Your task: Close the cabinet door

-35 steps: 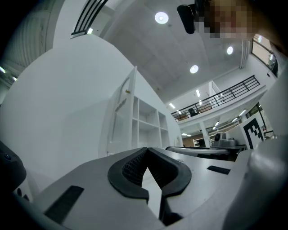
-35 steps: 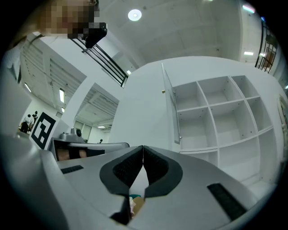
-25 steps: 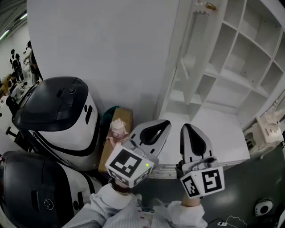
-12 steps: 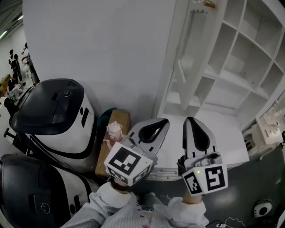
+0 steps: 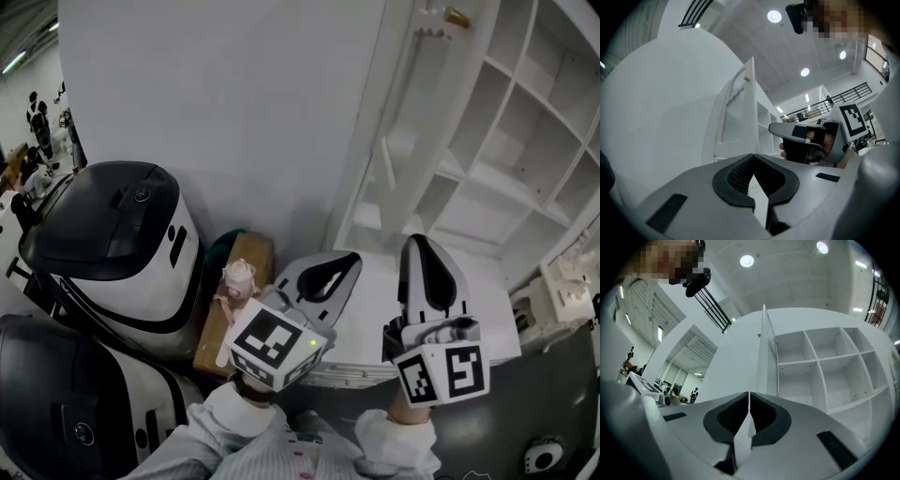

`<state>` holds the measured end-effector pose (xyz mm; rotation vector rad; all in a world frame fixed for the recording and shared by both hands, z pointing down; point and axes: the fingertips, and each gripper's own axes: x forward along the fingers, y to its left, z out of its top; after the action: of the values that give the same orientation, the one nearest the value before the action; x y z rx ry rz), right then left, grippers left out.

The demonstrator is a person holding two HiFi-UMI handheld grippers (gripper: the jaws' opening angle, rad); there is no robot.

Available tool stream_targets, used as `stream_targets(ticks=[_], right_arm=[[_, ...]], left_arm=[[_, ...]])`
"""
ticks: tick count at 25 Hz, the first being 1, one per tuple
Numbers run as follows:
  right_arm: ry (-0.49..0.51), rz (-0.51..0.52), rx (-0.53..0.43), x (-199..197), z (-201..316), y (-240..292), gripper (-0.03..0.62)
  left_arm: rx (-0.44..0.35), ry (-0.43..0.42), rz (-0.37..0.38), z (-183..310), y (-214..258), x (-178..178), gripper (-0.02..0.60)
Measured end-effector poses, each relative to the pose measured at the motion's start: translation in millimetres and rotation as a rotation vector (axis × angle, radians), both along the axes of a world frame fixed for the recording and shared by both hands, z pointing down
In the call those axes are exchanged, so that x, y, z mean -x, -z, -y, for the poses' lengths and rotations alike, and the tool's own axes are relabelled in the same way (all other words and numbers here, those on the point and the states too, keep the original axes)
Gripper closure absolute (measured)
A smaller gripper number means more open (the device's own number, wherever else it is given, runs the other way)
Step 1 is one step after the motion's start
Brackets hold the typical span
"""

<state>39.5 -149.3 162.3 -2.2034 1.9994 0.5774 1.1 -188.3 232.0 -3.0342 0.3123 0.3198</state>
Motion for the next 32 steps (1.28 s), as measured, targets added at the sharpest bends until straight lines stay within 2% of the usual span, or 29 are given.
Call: stream_targets(ticks=[5,11,14,20,32], right_arm=[[0.007,-0.027,-0.012,-5.3,7.2,16.3,0.579],[-0.029,-0.052,-0.041,-10.3,12.5,33.7,0.576],[-0.034,-0.054,-0.047,-11.1,17.3,40.0,0.513],[-0.064,-0.063,-0.048,-14.8,33.2,52.1,0.453],[-0.132,-0.059,-0.021,-28.0,56.1,52.2,0.45]], left_arm=[[0.001,-0.005,0.008,0.2,-3.9,-2.3,0.571],[0.008,0.004,0.016,6.1,-7.8,4.4,0.571],[0.007,0.002,0.021,6.0,-10.1,7.3,0.571],[0.011,0.002,0.035,2.4,-18.7,17.9,0.571],[0.022,0.031,0.045,1.7,-31.6,45.0,0.571]])
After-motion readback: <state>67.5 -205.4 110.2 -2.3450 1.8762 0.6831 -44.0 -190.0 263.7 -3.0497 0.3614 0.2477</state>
